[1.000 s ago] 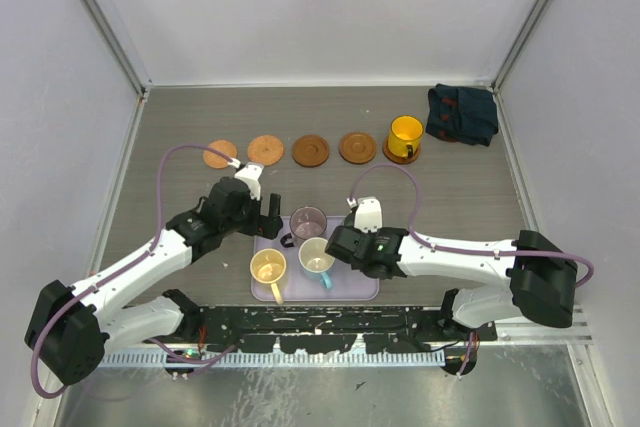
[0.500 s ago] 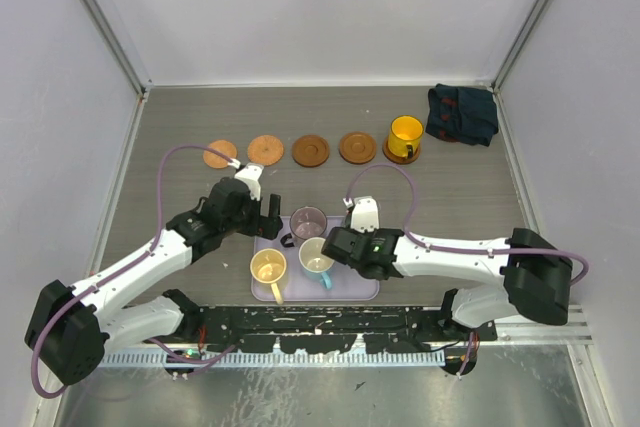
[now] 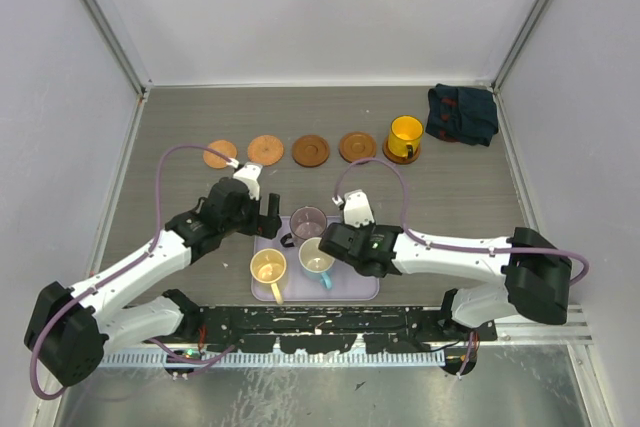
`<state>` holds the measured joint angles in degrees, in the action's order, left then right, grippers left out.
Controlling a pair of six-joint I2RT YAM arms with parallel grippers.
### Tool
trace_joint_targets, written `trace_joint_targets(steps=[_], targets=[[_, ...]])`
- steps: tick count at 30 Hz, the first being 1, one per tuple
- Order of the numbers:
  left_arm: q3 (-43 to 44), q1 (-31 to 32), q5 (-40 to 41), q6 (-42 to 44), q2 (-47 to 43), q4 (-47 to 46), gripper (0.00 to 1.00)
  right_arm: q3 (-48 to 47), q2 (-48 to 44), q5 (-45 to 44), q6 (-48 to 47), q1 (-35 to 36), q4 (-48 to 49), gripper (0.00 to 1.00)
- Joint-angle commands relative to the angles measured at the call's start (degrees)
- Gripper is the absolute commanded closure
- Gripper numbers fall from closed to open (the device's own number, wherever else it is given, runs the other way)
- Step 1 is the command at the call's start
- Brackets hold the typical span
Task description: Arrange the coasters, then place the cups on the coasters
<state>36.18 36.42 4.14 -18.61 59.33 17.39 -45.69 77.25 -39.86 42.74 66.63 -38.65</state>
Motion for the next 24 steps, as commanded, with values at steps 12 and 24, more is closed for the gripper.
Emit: trace_joint_targets(steps=[12, 24], targets=[[1.0, 0.3, 2.4, 0.5, 0.4, -4.5, 0.02, -6.3, -3.7, -11.3, -26.1, -10.0, 22.4, 0.99], [4.1, 0.2, 7.0, 0.9, 4.1, -4.8, 0.02, -13.3, 7.9, 5.0, -38.6, -30.7, 40.6, 0.99]])
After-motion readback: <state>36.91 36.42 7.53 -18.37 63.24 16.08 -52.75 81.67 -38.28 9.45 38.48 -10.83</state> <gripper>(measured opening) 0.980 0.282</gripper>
